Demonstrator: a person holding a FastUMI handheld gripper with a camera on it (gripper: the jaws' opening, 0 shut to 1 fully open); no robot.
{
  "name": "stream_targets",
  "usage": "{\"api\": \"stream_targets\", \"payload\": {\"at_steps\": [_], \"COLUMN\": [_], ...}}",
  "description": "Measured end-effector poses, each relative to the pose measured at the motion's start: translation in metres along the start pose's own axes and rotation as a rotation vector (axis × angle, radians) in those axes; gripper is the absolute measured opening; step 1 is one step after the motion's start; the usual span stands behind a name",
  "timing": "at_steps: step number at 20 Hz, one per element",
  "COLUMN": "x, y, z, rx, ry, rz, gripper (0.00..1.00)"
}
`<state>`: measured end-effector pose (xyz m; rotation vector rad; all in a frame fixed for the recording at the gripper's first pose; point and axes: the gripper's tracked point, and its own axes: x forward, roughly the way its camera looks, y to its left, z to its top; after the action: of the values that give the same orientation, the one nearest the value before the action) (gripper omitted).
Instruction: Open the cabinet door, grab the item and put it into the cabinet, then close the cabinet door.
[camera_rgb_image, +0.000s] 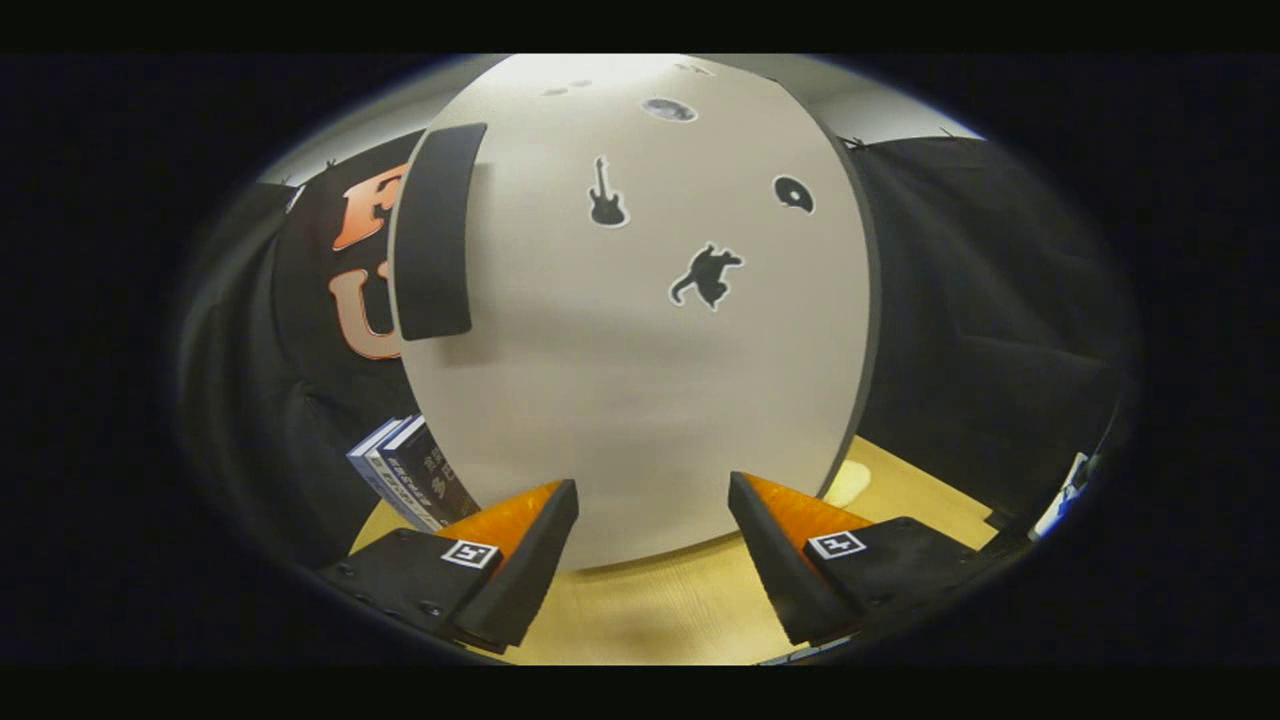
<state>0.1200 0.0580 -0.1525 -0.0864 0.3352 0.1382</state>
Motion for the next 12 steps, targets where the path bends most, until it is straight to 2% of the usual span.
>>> {"api": "stream_targets", "payload": {"at_steps": [6,12], "x": [-0.096,-0.168], "y": [-0.062,-0.122], "z": [0.059,0.103], "rx": [-0.013,-0.017], "ry": [-0.095,-0.178], "rz": [-0.038,-0.068], "gripper": [0.98,0.97]}}
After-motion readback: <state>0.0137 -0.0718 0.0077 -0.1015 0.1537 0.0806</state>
